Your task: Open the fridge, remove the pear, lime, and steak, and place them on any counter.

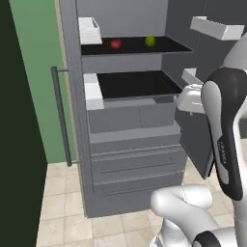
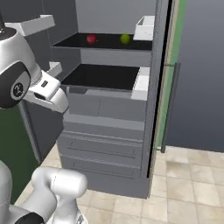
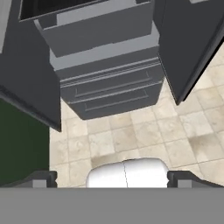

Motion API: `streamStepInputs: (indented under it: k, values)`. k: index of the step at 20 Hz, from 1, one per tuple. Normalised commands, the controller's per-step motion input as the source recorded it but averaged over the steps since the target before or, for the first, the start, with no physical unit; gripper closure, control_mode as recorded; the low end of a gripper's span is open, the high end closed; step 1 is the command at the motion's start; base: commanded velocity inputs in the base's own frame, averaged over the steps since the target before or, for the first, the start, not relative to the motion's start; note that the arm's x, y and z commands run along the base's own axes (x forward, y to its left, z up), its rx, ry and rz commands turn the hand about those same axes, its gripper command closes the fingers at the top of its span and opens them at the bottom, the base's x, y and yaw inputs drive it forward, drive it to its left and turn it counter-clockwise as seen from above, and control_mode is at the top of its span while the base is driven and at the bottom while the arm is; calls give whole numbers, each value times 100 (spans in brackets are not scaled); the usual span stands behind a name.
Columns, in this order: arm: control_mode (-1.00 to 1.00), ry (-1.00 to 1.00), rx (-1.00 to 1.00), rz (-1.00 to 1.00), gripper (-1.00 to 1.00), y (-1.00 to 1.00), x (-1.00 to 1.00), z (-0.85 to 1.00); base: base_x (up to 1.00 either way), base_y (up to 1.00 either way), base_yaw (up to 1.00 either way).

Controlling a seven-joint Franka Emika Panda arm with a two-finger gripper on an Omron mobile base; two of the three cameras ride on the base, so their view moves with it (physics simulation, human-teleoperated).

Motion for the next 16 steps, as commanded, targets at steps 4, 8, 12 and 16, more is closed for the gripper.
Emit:
streamStepInputs:
  k: [4, 8, 12, 16]
  values:
    - [100, 0, 0, 0, -100, 0, 0, 0, 77, -41, 11]
    - [100, 0, 0, 0, -100, 0, 0, 0, 99, -11, 9]
    - [100, 0, 0, 0, -100, 0, 0, 0, 99, -9, 6]
    - [100, 0, 0, 0, -100, 0, 0, 0, 74, -20, 4]
